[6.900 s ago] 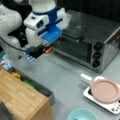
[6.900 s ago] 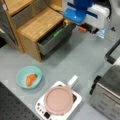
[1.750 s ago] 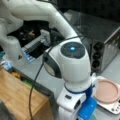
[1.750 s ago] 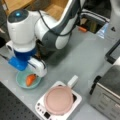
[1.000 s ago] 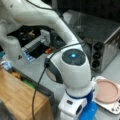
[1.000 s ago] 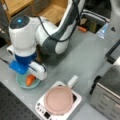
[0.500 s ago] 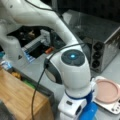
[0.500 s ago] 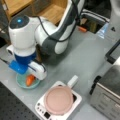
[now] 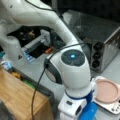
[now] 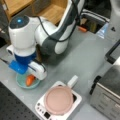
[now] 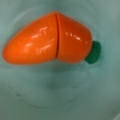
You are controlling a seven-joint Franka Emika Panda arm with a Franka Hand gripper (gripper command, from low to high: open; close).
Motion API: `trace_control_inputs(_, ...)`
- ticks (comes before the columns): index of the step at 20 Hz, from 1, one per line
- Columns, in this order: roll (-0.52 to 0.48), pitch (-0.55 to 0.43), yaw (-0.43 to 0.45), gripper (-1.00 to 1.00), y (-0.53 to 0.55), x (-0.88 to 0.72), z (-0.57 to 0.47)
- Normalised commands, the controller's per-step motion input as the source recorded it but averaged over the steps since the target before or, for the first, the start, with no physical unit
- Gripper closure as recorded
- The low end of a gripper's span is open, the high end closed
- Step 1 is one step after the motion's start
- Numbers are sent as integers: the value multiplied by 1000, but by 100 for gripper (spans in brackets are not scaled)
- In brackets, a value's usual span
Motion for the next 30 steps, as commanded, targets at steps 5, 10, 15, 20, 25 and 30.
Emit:
trace_control_inputs(5, 189, 67, 17, -100, -156, 261, 93)
trace_control_inputs(10, 189, 67, 17, -100, -156, 261, 93)
trace_control_inputs(15, 189, 67, 17, -100, -156, 261, 93)
trace_control_inputs(20, 189, 67, 17, -100, -155, 261, 93)
trace_control_inputs(25, 189, 67, 17, -100, -155, 261, 93)
trace_control_inputs(30, 55, 100, -30, -100, -161, 269, 77)
